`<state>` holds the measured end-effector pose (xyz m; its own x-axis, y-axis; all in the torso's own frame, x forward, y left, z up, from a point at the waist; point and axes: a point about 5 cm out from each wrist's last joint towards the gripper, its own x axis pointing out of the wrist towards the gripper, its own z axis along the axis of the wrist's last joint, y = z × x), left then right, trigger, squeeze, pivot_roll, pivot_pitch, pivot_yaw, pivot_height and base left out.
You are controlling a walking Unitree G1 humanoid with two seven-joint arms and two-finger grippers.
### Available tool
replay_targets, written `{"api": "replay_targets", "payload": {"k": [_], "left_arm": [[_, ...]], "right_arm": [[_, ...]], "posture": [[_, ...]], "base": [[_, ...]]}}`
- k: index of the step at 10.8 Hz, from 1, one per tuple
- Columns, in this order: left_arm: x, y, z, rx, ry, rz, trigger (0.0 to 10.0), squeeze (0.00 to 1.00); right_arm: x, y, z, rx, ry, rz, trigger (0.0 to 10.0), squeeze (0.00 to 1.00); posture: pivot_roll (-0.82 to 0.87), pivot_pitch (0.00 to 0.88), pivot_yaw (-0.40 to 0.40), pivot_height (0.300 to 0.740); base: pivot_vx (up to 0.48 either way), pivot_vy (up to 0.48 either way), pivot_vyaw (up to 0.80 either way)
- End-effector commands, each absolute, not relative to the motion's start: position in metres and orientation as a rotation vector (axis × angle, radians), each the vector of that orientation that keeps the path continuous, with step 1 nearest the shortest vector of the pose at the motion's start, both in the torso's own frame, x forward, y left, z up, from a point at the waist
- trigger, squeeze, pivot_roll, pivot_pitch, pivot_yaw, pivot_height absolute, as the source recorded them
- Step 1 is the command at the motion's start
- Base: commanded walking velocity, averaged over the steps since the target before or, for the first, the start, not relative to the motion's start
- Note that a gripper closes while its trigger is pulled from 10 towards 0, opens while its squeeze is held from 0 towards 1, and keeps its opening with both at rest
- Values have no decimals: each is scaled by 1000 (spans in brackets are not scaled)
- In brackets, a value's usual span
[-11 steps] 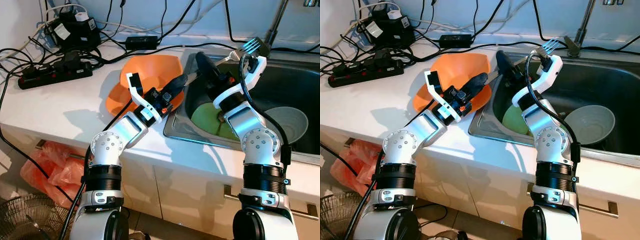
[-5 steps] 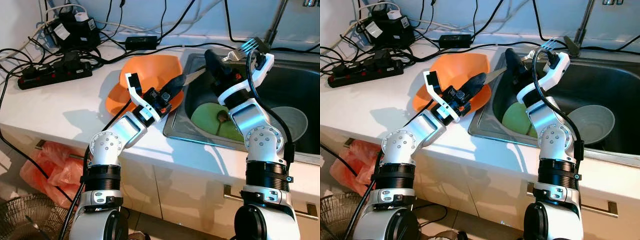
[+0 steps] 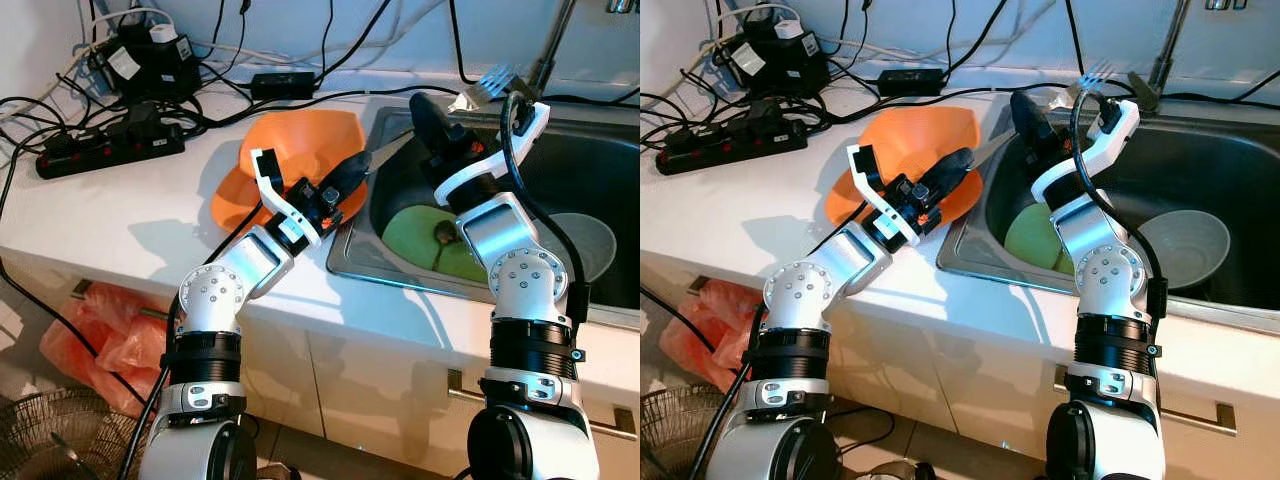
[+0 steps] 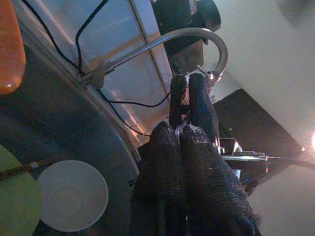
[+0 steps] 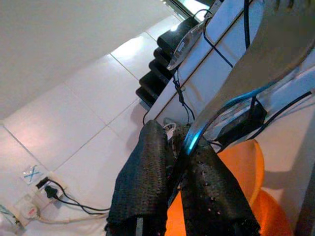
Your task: Kitchen organization
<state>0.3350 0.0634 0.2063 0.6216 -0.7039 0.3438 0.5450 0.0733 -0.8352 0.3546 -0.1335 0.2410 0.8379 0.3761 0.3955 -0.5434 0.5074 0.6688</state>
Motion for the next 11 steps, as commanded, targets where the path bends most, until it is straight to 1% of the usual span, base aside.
{"api": "replay_targets", "payload": {"k": [1, 2, 7, 8, 9, 11], "left_arm": [[331, 59, 212, -1096, 159, -984, 10000, 0], [332, 60, 212, -1092, 158, -965, 10000, 1000], [332, 60, 210, -1081, 161, -949, 10000, 1000], [333, 62, 209, -1076, 165, -944, 10000, 1000], [331, 64, 207, -1052, 175, -943, 10000, 1000], [328, 65, 203, -1019, 187, -949, 10000, 1000]], "right_arm": [[357, -133, 238, 850, -184, 532, 0, 0], [357, -133, 238, 851, -182, 532, 0, 0], [359, -135, 238, 847, -185, 514, 0, 0], [361, -137, 238, 845, -188, 489, 0, 0], [365, -145, 236, 828, -191, 416, 0, 0], [369, -157, 232, 775, -187, 342, 0, 0]], "posture": [[93, 51, 116, 740], [94, 51, 115, 740], [93, 49, 110, 740], [93, 49, 108, 740], [93, 50, 106, 740], [97, 53, 102, 740]], "base": [[0, 0, 0], [0, 0, 0], [0, 0, 0], [0, 0, 0], [0, 0, 0], [0, 0, 0]]}}
